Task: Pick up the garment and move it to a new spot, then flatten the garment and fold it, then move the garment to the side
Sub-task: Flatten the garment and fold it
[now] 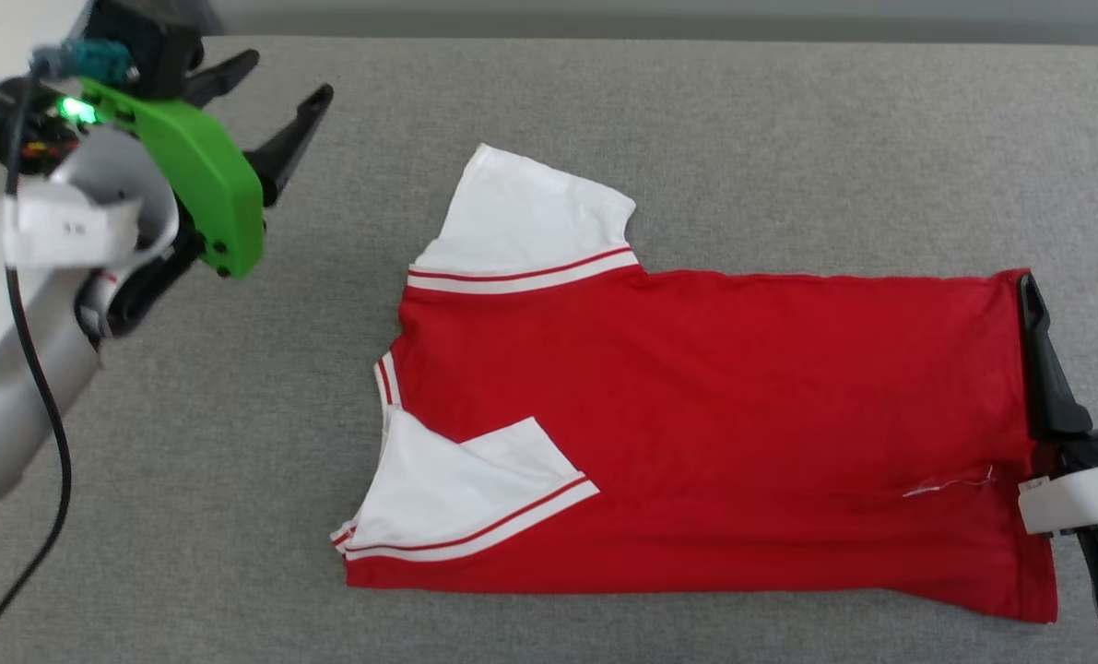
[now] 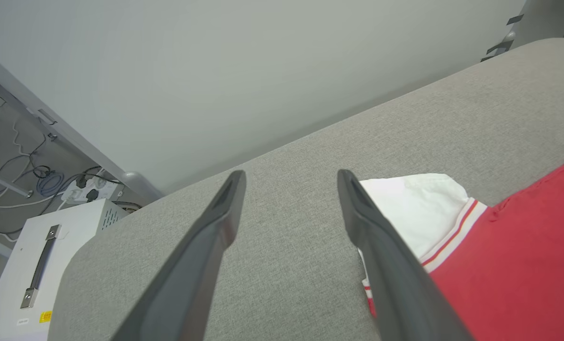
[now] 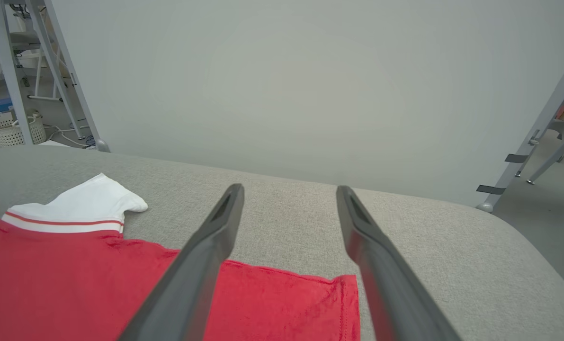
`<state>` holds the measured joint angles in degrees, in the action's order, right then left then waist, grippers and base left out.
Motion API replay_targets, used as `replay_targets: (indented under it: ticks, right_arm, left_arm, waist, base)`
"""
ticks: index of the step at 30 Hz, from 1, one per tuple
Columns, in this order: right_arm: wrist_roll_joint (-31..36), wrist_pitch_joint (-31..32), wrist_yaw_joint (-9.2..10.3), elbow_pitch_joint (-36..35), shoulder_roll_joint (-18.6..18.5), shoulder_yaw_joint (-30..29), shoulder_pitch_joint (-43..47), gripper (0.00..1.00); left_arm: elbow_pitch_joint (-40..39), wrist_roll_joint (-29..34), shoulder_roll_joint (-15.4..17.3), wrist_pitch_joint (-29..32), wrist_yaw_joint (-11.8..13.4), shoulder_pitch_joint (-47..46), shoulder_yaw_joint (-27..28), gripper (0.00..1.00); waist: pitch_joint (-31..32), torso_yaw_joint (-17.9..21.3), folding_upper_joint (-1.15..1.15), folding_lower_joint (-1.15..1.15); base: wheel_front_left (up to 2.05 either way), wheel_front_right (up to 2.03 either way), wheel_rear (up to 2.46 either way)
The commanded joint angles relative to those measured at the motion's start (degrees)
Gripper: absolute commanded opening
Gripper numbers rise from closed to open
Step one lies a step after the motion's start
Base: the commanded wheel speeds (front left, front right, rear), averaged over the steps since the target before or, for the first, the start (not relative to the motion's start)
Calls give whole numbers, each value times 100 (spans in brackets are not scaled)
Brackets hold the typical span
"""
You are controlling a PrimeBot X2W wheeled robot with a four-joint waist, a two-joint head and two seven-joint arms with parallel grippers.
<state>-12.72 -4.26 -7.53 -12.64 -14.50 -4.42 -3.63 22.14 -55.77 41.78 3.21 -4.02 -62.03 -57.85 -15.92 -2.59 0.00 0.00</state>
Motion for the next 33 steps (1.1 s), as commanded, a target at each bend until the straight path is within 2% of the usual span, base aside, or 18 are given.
replay_targets:
  ticks: [1, 3, 7, 13, 20, 28, 29, 30, 33]
  right_arm:
    - [35, 0, 4, -71, -48, 23, -167, 100]
    - [41, 14, 4, -136, -91, 45, -298, 100]
    - [42, 42, 4, -249, -168, 84, -544, 100]
    - [43, 70, 4, -348, -240, 141, -821, 100]
    - [33, 25, 4, -348, -236, 204, -1068, 100]
    - [28, -65, 4, -209, -226, 225, -1168, 100]
    - [23, -73, 4, -194, -225, 222, -1173, 100]
    - [14, -83, 4, -177, -223, 213, -1181, 100]
    - [-29, -97, 4, -134, -242, 166, -1217, 100]
  left_arm:
    - [178, -159, -81, 305, -126, -281, 3, 100]
    - [396, -425, -175, 850, -247, -614, -28, 100]
    - [701, -877, -375, 1919, -327, -1216, -142, 100]
    - [1073, -1154, -682, 2949, -343, -1879, -343, 100]
    - [1443, -1165, -977, 3476, -346, -2087, -745, 100]
    - [1525, -1182, -976, 3652, -346, -1804, -1227, 100]
    - [1514, -1158, -956, 3661, -346, -1771, -1273, 9]
    - [1492, -1153, -930, 3672, -346, -1722, -1315, 0]
    - [1449, -1109, -862, 3586, -347, -1628, -1387, 0]
  waist:
    - [-560, 342, 0, 0]
    - [-753, 414, 0, 0]
    - [-1096, 532, 0, 0]
    - [-1542, 660, 0, 0]
    - [-1882, 750, 0, 0]
    - [-1937, 807, 0, 0]
    - [-1926, 812, 0, 0]
    - [-1908, 819, 0, 0]
    - [-1826, 827, 0, 0]
  base:
    - [0, 0, 0]
    - [0, 0, 0]
    - [0, 0, 0]
    - [0, 0, 0]
    - [0, 0, 0]
    - [0, 0, 0]
    - [0, 0, 0]
    - [0, 0, 0]
    - [0, 0, 0]
